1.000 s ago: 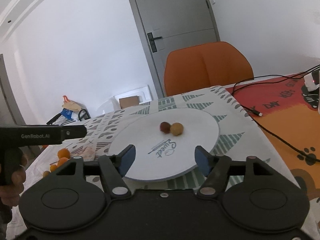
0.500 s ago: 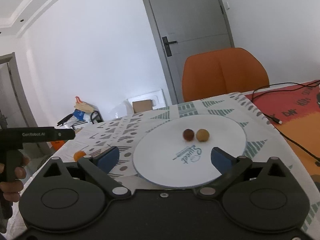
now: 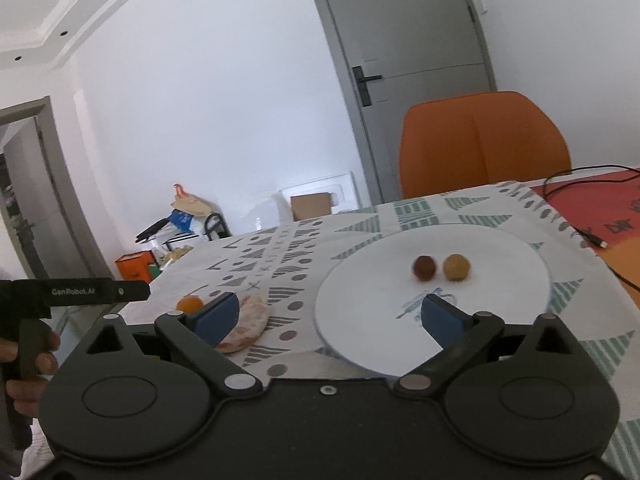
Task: Organize fruits
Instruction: 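Move both open tools back to the fruit row, then grasp another yellow fruit with the left tool while the right tool grasps a red plum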
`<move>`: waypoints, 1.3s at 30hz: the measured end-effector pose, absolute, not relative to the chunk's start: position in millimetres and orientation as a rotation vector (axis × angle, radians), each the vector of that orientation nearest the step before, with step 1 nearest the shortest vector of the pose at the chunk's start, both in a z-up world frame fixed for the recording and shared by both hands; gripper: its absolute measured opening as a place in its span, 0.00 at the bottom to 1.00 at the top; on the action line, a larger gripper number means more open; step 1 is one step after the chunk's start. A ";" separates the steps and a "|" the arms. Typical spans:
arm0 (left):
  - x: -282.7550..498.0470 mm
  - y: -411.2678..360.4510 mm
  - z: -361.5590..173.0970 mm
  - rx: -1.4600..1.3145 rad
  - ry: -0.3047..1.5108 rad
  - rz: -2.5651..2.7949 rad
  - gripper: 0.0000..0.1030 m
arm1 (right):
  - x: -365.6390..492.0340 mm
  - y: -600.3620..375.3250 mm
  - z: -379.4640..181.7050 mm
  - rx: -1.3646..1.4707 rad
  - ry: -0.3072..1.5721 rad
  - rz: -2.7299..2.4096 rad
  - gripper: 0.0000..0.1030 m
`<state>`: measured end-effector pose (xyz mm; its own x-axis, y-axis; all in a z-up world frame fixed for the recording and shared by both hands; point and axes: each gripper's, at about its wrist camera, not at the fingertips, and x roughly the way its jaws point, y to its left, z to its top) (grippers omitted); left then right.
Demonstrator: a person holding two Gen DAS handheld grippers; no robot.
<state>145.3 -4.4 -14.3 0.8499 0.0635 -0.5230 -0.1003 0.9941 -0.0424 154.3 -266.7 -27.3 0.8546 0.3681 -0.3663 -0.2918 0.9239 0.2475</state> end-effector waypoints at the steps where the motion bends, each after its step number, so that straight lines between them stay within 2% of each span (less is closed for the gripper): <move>1: 144.1 -1.7 -15.5 -0.075 0.550 0.089 0.88 | 154.6 -263.5 -27.3 0.180 0.423 0.355 0.95; 14: 137.7 28.6 -39.8 -0.179 0.596 0.083 0.84 | 158.6 -226.9 -30.4 0.111 0.474 0.390 0.89; 21: 138.0 33.2 -53.6 -0.206 0.617 0.035 0.72 | 161.2 -206.2 -32.7 0.073 0.504 0.394 0.83; 26: 140.9 37.9 -62.4 -0.230 0.629 0.014 0.64 | 162.6 -190.8 -35.7 0.041 0.533 0.402 0.74; 29: 143.3 38.9 -68.0 -0.247 0.638 0.000 0.57 | 164.4 -183.1 -38.4 0.026 0.554 0.406 0.69; 32: 147.2 38.3 -73.7 -0.255 0.654 -0.020 0.36 | 165.9 -176.3 -41.1 0.019 0.574 0.411 0.66; 33: 147.9 38.9 -74.9 -0.257 0.662 -0.025 0.24 | 166.5 -173.6 -42.1 0.019 0.581 0.415 0.65; 39: 142.3 48.2 -75.1 -0.263 0.661 -0.039 0.23 | 168.0 -155.9 -48.3 0.008 0.613 0.436 0.62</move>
<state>142.3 48.2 -75.1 0.7899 -0.1195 -0.6015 -0.0473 0.9660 -0.2541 168.0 -156.0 -48.3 0.7304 0.3985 -0.5548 -0.3937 0.9093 0.1347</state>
